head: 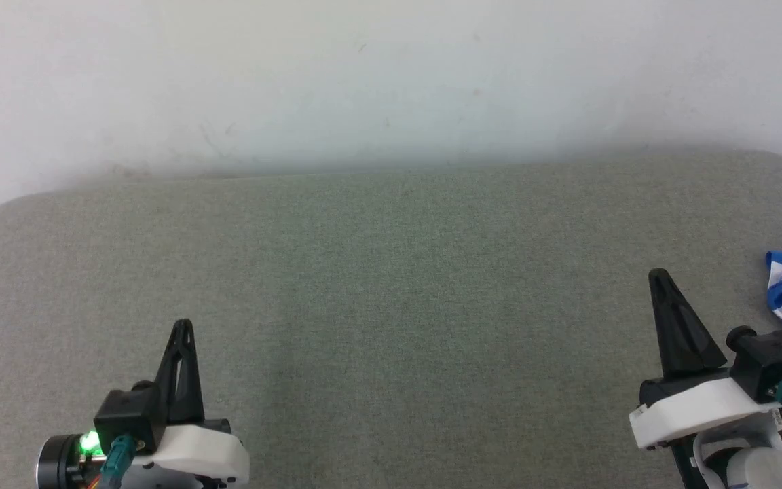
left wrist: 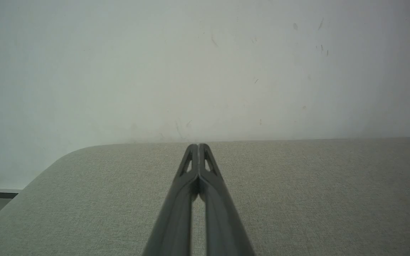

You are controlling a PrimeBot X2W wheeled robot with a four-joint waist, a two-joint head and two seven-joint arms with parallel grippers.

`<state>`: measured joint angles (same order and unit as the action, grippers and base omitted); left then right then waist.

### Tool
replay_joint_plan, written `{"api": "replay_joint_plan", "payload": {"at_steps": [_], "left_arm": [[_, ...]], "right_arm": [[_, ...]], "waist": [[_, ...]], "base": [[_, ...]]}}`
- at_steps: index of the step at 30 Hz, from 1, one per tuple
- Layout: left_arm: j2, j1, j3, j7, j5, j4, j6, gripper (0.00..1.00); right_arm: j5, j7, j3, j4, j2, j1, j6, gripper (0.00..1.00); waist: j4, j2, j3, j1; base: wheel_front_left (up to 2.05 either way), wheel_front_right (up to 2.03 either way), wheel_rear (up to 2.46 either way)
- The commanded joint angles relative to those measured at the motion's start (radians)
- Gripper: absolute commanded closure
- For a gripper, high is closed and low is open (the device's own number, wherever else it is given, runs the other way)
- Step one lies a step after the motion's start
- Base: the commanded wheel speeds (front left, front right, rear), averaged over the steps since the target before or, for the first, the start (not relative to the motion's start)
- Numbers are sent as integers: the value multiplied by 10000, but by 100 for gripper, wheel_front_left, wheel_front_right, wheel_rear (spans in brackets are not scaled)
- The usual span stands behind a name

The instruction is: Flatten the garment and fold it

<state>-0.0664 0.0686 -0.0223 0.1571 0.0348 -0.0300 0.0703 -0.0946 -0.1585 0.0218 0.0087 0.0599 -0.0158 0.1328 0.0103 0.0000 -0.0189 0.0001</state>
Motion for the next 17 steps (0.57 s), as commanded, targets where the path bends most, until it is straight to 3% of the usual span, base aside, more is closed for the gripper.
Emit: {"api": "replay_joint_plan", "payload": {"at_steps": [1,17], "left_arm": [[37,-207,38,-57,-87,39,-71,100],[64,-310,78,-384,-144,96,-208,100]], "right_arm": [[96,69,-45,-34,-35,64,-9,100],[279,396,-83,-46,-48,84,-11,100]], "waist": [[-1,0,3,-1],[-23,0,43,-1]], "base": [[0,0,0],[0,0,0]]}}
